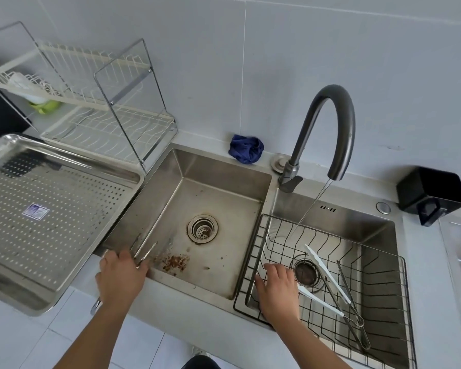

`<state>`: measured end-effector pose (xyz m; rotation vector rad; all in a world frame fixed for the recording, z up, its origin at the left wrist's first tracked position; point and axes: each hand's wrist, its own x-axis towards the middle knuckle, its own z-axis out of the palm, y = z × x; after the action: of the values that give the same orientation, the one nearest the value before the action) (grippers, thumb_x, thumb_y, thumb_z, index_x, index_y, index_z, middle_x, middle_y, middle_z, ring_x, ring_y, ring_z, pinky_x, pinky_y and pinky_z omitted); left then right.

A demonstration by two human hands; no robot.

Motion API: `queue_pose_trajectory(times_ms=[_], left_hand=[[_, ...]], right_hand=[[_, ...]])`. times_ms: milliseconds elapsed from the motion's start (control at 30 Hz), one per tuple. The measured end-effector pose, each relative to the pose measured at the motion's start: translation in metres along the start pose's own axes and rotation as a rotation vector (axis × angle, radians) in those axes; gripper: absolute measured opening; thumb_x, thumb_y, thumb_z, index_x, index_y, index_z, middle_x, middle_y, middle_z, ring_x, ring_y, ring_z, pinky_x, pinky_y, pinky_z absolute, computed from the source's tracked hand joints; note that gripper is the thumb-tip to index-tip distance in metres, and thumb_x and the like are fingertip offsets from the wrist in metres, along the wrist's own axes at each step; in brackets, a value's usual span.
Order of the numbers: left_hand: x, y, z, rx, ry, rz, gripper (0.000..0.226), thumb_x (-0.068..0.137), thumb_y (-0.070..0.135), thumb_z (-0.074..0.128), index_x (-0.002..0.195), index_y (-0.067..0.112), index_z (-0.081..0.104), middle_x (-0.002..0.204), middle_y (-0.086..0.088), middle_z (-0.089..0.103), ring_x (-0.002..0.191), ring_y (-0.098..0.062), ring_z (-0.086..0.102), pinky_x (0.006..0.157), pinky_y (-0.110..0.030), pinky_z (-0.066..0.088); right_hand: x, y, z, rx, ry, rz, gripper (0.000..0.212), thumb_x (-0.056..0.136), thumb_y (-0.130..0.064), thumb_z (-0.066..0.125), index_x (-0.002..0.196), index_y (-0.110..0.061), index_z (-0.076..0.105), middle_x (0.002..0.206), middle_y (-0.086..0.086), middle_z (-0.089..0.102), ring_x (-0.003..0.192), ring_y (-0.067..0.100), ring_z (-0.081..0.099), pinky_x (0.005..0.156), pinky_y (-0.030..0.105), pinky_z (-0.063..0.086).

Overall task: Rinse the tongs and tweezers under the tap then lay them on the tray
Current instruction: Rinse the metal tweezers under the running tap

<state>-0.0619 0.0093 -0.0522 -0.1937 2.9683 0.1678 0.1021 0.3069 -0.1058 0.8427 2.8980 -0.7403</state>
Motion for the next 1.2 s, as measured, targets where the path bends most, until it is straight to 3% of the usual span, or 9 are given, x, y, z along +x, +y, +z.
queue_pose_trajectory(times_ms=[367,567,633,733,800,867,967,1100,1200], left_hand=[[-0.008,0.008,-0.003,-0.255,0.069,0.032,0.055,0.082,0.028,0.080,0.127,0.002,0.064,0.101,-0.023,0.053,0.104,-0.043,0.049,0.078,-0.050,0.049],[-0.032,0.074,-0.024,-0.492,0.007,0.145,0.063,0.082,0.031,0.081,0.137,0.011,0.059,0.118,-0.013,0.054,0.111,-0.032,0.053,0.094,-0.044,0.046],[-0.045,0.104,-0.027,-0.614,-0.045,0.159,0.061,0.082,0.032,0.080,0.137,0.015,0.060,0.120,-0.004,0.051,0.110,-0.022,0.053,0.096,-0.038,0.043],[-0.065,0.145,-0.026,-0.764,-0.162,0.188,0.058,0.082,0.035,0.078,0.136,0.022,0.060,0.119,0.005,0.050,0.108,-0.014,0.052,0.094,-0.033,0.042],[-0.079,0.166,-0.026,-0.832,-0.226,0.231,0.058,0.082,0.038,0.078,0.135,0.028,0.059,0.124,0.009,0.052,0.112,-0.010,0.052,0.096,-0.030,0.043],[-0.089,0.181,-0.025,-0.857,-0.212,0.287,0.054,0.080,0.038,0.080,0.129,0.034,0.058,0.123,0.010,0.055,0.102,0.001,0.056,0.084,-0.010,0.043],[-0.102,0.195,-0.025,-0.807,-0.108,0.357,0.061,0.071,0.037,0.088,0.122,0.031,0.055,0.111,0.006,0.055,0.080,0.004,0.060,0.057,-0.007,0.042],[-0.116,0.209,-0.026,-0.751,-0.001,0.492,0.066,0.068,0.022,0.092,0.122,0.016,0.056,0.109,-0.001,0.051,0.075,-0.001,0.055,0.060,-0.011,0.038],[-0.118,0.213,-0.028,-0.760,0.012,0.602,0.059,0.068,0.026,0.089,0.117,0.026,0.056,0.102,0.006,0.050,0.076,-0.002,0.057,0.061,-0.011,0.045]], right_hand=[[0.002,0.001,0.003,0.027,0.000,0.012,0.040,0.097,-0.038,0.063,0.130,-0.015,0.065,0.126,0.004,0.064,0.121,0.030,0.052,0.103,0.041,0.043],[0.008,0.000,-0.011,0.127,0.022,0.041,0.032,0.096,-0.032,0.067,0.123,-0.017,0.069,0.123,-0.001,0.065,0.119,0.026,0.051,0.102,0.038,0.041],[0.014,-0.007,-0.031,0.274,0.031,0.065,0.022,0.098,-0.032,0.064,0.116,-0.022,0.072,0.114,-0.008,0.067,0.112,0.019,0.054,0.097,0.033,0.044],[0.029,-0.023,-0.074,0.799,-0.088,0.233,0.023,0.100,-0.034,0.061,0.089,-0.020,0.077,0.081,-0.006,0.072,0.079,0.013,0.064,0.073,0.028,0.052],[0.036,-0.033,-0.100,1.164,-0.153,0.286,0.026,0.102,-0.029,0.061,0.094,-0.013,0.079,0.081,0.005,0.074,0.071,0.017,0.064,0.070,0.033,0.057],[0.037,-0.040,-0.121,1.293,-0.166,0.233,0.024,0.103,-0.026,0.060,0.100,-0.014,0.080,0.087,0.009,0.075,0.073,0.021,0.066,0.071,0.036,0.060],[0.035,-0.047,-0.135,1.240,-0.139,0.146,0.022,0.102,-0.021,0.061,0.093,-0.016,0.081,0.083,0.004,0.075,0.072,0.020,0.069,0.070,0.038,0.062],[0.036,-0.047,-0.138,1.070,-0.016,0.118,0.012,0.094,-0.017,0.072,0.084,-0.015,0.078,0.067,0.001,0.071,0.062,0.016,0.069,0.063,0.035,0.062],[0.043,-0.037,-0.139,1.058,0.069,0.183,0.016,0.093,-0.019,0.074,0.079,-0.014,0.079,0.064,0.004,0.071,0.058,0.016,0.068,0.058,0.028,0.059]])
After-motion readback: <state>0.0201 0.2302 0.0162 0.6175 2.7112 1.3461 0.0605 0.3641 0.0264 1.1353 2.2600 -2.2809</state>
